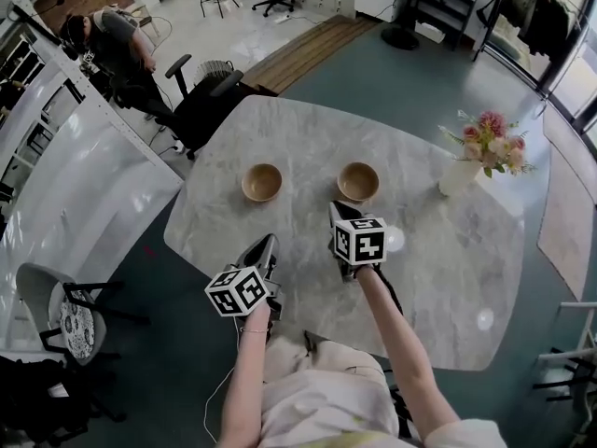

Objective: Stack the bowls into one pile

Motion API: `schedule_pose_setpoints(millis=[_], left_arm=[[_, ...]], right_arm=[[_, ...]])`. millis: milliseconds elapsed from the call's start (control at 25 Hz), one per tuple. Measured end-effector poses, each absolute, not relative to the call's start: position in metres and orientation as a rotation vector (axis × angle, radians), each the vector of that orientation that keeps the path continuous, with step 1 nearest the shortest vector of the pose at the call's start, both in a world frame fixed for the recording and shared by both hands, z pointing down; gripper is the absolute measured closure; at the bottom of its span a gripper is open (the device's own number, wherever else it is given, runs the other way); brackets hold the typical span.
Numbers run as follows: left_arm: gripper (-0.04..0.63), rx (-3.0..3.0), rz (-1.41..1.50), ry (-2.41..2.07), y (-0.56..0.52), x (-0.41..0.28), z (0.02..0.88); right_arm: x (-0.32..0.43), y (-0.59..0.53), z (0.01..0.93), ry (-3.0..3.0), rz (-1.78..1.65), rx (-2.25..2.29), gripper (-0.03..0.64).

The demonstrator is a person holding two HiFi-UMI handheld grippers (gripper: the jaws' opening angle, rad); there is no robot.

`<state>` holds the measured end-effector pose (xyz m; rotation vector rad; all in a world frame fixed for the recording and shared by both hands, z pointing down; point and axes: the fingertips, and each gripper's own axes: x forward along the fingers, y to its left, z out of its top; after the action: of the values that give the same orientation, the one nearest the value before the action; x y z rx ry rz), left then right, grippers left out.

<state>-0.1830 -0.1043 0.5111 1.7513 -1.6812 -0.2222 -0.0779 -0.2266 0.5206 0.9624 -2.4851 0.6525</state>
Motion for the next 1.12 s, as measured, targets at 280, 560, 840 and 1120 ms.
schedule_pose_setpoints(millis=[280,560,840,1120], left_arm=[[0.595,1.697,-0.245,-1.719,-0.096,-0.217,0.511],[0.595,1.69,-0.218,-1.681,-0.105,-0.255,0.521],[0.595,1.715,-0.186,-1.606,-0.126,-0.285,0.538],[0.595,1.747,-0.146,-1.531,-0.145,-0.307,0.552]], right_arm=[[-0.12,-0.216,0.518,-2.513,0.677,0.861,0.609],[-0.166,-0.22,0.523,-2.538,0.776,0.84,0.609],[-0.202,-0.239,0.537,-2.518,0.811,0.893,0.609],[-0.229,-0.26,0.554,-2.471,0.88,0.982,0.543]])
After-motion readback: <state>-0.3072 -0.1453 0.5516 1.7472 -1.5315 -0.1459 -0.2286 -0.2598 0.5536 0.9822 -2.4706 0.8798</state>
